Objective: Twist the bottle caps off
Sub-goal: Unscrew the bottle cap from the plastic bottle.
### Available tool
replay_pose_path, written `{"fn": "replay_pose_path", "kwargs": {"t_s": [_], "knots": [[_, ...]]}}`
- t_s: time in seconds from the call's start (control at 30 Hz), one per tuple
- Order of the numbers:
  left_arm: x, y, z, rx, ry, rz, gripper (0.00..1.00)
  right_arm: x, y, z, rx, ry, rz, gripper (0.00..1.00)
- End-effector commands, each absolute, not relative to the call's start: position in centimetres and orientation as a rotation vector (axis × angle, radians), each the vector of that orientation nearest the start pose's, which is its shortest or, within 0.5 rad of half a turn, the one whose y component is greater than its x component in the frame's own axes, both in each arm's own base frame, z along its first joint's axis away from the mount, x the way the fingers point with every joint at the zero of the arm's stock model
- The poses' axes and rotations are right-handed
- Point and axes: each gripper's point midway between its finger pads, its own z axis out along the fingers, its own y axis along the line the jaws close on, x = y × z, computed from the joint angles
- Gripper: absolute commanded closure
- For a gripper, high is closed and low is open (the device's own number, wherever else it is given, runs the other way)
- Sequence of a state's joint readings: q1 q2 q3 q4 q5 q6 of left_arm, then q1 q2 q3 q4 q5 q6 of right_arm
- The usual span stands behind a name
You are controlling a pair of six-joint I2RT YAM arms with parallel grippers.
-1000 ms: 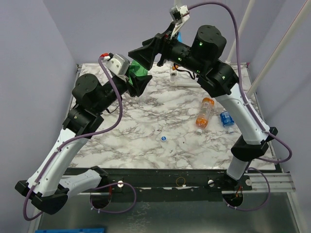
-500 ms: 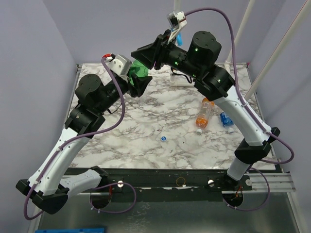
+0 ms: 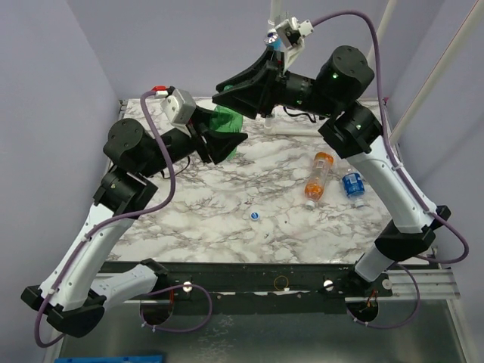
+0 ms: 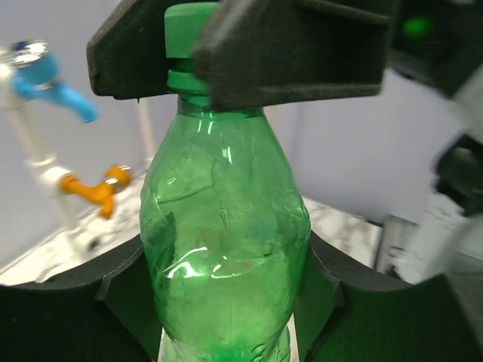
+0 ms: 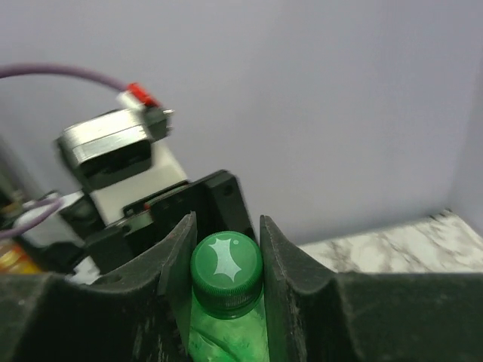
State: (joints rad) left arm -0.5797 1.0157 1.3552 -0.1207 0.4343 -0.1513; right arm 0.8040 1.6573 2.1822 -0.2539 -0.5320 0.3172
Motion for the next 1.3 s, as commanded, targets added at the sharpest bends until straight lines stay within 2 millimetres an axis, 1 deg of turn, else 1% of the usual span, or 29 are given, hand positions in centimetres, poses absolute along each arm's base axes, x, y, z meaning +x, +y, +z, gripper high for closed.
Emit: {"fn": "replay_pose_path", "kwargs": {"t_s": [0.0,0.03,0.07,0.17,0.23,0.3,0.37,0.4,0.43,0.47,0.5,0.53,0.57,0.6,0.63,0.67,0.7,0.77,0.8,0.87,0.97,1.03,1.1,1.27], "knots": [[13.3,-26.4,49.6,0.989,1.197,-1.346,1.00,12.5,35.7,60.7,-1.255,0.748,1.561,0.99],[12.0,-26.4,49.8,1.035,1.191,-1.402,1.00,11.3,35.3,60.0,-1.332,0.710,1.606,1.00],[11.2,-26.4,49.8,1.066,1.192,-1.444,1.00,10.3,34.8,59.8,-1.388,0.676,1.643,1.00],[9.7,-26.1,49.8,1.125,1.192,-1.511,1.00,8.7,33.9,58.5,-1.540,0.625,1.712,1.00],[9.1,-25.9,49.8,1.153,1.184,-1.528,1.00,8.5,33.7,58.0,-1.584,0.626,1.732,0.99],[8.9,-25.9,49.7,1.168,1.179,-1.536,1.00,8.7,33.9,57.6,-1.598,0.649,1.742,1.00],[8.9,-25.8,49.7,1.175,1.169,-1.525,1.00,9.4,34.3,57.6,-1.570,0.683,1.734,1.00],[9.1,-25.9,49.6,1.172,1.163,-1.509,1.00,9.8,34.4,58.0,-1.539,0.694,1.717,0.98],[9.4,-25.9,49.6,1.162,1.158,-1.486,1.00,10.7,34.9,58.5,-1.468,0.734,1.688,0.85],[9.8,-25.9,49.5,1.147,1.159,-1.465,1.00,11.8,35.4,59.2,-1.386,0.778,1.637,0.64],[10.3,-26.0,49.4,1.132,1.156,-1.433,1.00,13.4,36.0,59.5,-1.286,0.854,1.573,0.48],[10.8,-26.0,49.3,1.115,1.157,-1.403,1.00,14.8,36.3,59.8,-1.202,0.908,1.520,0.37],[11.7,-26.1,49.2,1.084,1.160,-1.355,1.00,16.7,36.4,60.3,-1.093,0.965,1.439,0.24],[12.6,-26.1,49.0,1.056,1.170,-1.309,1.00,18.2,36.3,60.5,-1.010,1.006,1.384,0.17],[13.8,-26.0,48.9,1.019,1.177,-1.249,1.00,19.1,36.1,60.6,-0.960,1.031,1.337,0.08],[14.9,-25.9,48.8,0.979,1.189,-1.189,1.00,20.1,35.9,60.7,-0.905,1.058,1.299,0.02],[16.1,-25.7,48.6,0.945,1.198,-1.131,1.00,20.7,35.5,60.8,-0.862,1.079,1.273,0.00],[18.7,-25.1,48.6,0.855,1.219,-1.001,1.00,21.9,35.2,60.7,-0.805,1.126,1.221,0.00],[20.2,-24.6,48.6,0.795,1.240,-0.934,1.00,22.7,35.2,60.3,-0.779,1.168,1.202,0.00],[22.6,-23.6,48.7,0.714,1.259,-0.813,1.00,23.6,35.1,59.8,-0.742,1.225,1.173,0.00],[25.2,-22.4,48.2,0.622,1.298,-0.690,1.00,25.0,35.1,59.2,-0.667,1.272,1.133,0.00],[26.2,-21.9,47.9,0.593,1.313,-0.646,1.00,26.1,35.2,58.9,-0.615,1.296,1.097,0.00],[26.7,-21.7,47.5,0.574,1.327,-0.626,1.00,27.1,35.4,58.7,-0.571,1.314,1.071,0.02],[27.0,-21.8,47.1,0.573,1.339,-0.623,1.00,28.8,36.8,58.4,-0.516,1.340,1.038,0.11]]}}
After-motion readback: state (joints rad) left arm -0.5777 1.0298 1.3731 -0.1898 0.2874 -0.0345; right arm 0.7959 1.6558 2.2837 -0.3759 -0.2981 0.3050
